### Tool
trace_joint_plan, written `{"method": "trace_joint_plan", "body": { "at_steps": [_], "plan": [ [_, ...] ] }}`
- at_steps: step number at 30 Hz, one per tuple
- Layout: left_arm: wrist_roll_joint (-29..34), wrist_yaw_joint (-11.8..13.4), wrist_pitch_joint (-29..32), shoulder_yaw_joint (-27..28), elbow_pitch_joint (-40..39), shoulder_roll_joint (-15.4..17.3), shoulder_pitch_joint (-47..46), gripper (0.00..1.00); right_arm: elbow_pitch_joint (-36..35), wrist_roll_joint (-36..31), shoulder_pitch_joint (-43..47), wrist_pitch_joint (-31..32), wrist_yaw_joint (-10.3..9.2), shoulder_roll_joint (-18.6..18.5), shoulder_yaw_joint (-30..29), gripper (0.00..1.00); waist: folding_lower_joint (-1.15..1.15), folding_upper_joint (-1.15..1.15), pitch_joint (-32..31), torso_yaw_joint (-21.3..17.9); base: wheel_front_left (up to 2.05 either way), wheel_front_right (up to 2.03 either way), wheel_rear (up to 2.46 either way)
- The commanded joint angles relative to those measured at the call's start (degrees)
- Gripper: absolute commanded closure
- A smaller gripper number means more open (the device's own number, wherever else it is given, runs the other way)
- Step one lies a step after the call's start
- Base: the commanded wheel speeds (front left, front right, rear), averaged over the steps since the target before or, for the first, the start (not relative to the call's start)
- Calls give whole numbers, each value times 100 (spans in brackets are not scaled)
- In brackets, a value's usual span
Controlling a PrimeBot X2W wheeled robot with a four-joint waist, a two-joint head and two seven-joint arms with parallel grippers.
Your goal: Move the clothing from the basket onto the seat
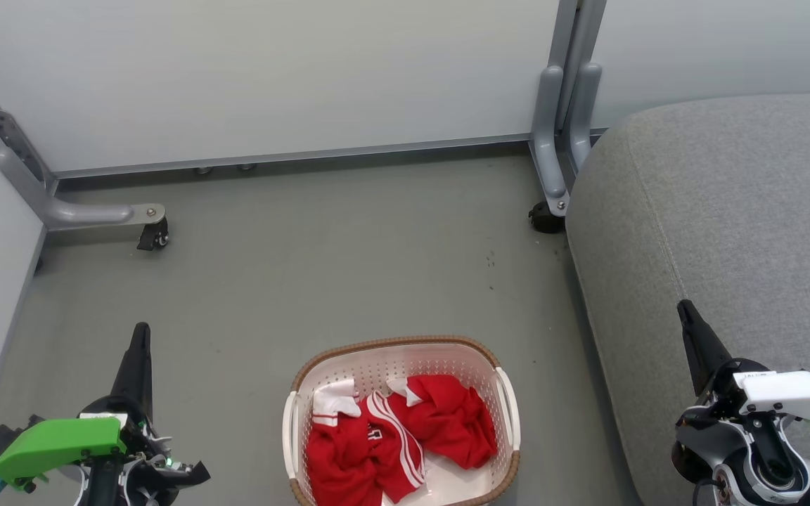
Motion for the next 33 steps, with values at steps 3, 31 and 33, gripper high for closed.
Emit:
{"method": "trace_joint_plan", "body": {
  "at_steps": [3, 31, 33],
  "plan": [
    [-2, -11, 11, 2, 1, 11, -63, 100, 7, -29, -44, 10, 2, -11, 0, 100, 0, 0, 0, 0, 0, 0, 0],
    [53, 1, -197, -236, 31, -10, -29, 0, -20, -92, 23, -210, -1, 18, 161, 0, 0, 0, 8, -1, 0, 0, 0],
    [71, 1, -254, -299, 10, -9, -49, 0, -46, -131, 19, -266, -1, 17, 196, 0, 0, 0, 12, -2, 0, 0, 0]
  ]
}}
